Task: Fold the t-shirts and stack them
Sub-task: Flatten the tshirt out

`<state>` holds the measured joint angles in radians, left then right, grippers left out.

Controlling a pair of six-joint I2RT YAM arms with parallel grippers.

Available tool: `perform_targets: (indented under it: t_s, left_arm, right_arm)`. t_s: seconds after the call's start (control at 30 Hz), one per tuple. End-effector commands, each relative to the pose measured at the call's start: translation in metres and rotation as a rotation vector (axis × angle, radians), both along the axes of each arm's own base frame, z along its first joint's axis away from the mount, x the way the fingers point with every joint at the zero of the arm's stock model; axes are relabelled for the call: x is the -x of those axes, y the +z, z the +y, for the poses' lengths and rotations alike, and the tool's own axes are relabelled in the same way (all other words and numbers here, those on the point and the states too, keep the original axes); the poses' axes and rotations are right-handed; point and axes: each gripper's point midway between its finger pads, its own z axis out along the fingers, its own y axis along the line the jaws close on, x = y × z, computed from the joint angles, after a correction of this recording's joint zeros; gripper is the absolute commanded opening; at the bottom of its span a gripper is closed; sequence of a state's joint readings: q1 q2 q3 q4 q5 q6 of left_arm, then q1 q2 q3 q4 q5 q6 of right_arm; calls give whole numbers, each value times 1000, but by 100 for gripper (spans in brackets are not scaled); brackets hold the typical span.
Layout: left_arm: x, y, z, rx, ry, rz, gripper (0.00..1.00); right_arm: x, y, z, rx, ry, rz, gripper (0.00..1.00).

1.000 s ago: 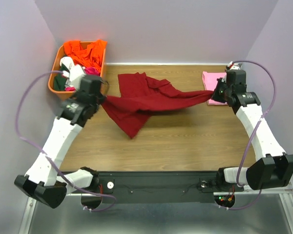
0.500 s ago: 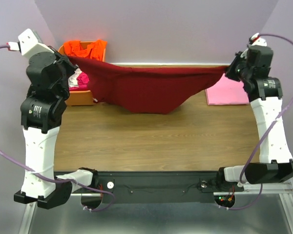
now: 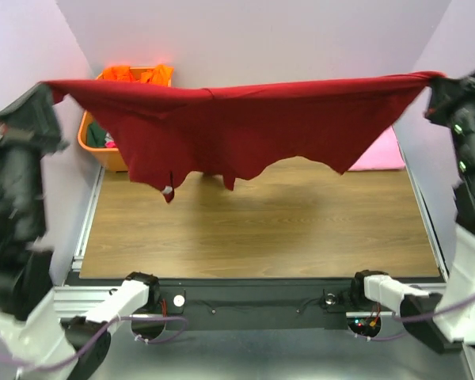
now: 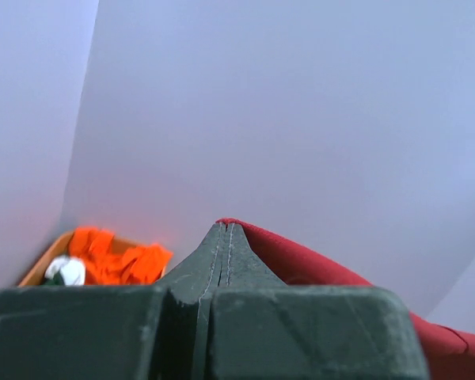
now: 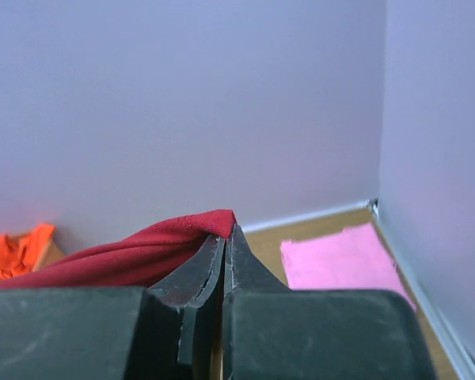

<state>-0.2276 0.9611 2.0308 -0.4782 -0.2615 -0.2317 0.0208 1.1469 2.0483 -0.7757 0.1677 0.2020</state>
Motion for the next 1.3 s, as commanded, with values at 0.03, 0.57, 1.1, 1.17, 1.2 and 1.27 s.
perform_targets:
  t_s: [0.03,0.57,1.1,1.17,1.2,1.27]
  left_arm:
    - [91,63,16,-16,9,-305,0]
    - [-16,5,-14,-117,-25,-51,0]
    - [-300,-363,-46,-304,97,762,0]
    - [-323,-387,-53,-311,87,811,0]
    - [-329,-392,-54,-311,88,821,0]
    - [-339,-401,-57,-308,83,838,0]
  right_arm:
    - [80,67,-27,41,-144,-263,2]
    - [36,28,-10,72,-42,-150,7]
    - [-171,-292,6,36,57,518,1]
    - [-192,-334,8,36,69,599,1]
    - [-200,-349,8,37,70,630,1]
    - [-217,-384,8,42,74,701,1]
